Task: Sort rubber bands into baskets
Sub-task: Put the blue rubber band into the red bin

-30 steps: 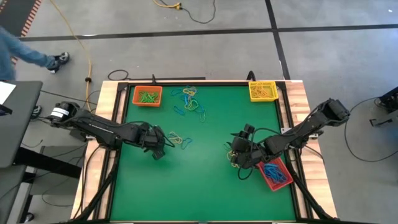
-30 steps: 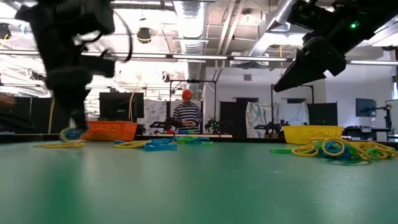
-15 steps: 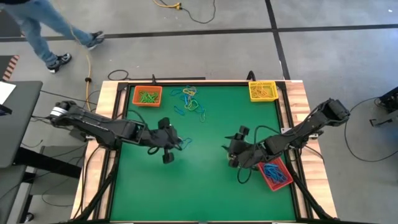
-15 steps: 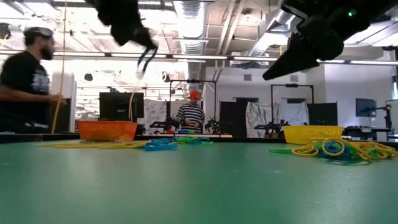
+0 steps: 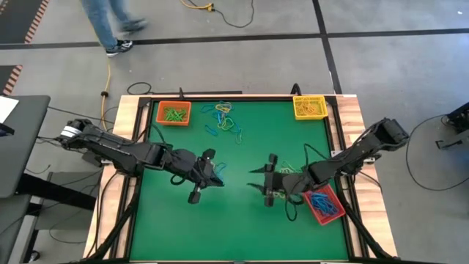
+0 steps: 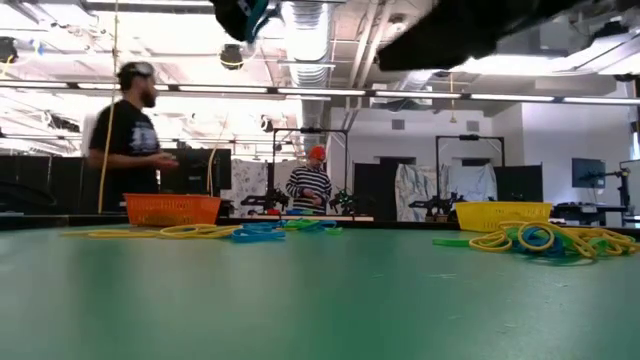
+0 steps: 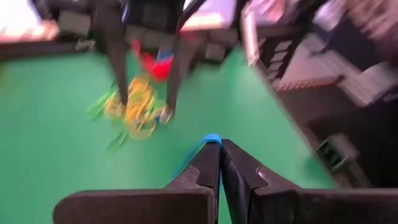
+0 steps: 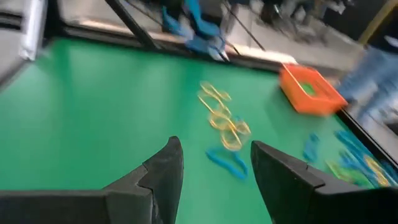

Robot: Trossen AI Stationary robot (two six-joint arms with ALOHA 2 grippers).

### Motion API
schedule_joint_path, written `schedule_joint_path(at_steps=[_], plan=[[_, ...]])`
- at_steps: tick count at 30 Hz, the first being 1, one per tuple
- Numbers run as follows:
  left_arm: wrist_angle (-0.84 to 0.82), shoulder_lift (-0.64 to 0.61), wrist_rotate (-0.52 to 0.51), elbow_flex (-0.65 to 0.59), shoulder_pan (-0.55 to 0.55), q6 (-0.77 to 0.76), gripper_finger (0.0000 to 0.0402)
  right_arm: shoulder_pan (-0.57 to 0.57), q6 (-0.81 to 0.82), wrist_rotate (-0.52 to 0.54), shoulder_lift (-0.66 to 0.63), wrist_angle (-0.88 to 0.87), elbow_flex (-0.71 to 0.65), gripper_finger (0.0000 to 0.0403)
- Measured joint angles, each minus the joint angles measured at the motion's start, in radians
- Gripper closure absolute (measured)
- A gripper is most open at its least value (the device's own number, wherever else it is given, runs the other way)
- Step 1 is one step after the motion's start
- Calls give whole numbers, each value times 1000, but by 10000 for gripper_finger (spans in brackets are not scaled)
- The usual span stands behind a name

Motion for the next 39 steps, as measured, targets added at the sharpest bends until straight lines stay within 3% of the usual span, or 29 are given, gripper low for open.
schedule_joint_path(at_steps=[8, 12, 14, 29, 39], plan=[[101, 100, 138, 1, 4, 17, 401, -58, -75, -87, 158, 273, 14, 180], [114, 132, 142, 1, 4, 28, 401, -78, -74, -290, 197, 299, 42, 180], [125, 138, 163, 1, 8, 38, 401, -82, -75, -339, 225, 329, 59, 180], [161, 143, 218, 1, 17, 40, 401, -95, -93, -361, 276, 369, 105, 181], [114, 143, 247, 1, 7, -1, 401, -95, -89, -356, 275, 272, 105, 210]])
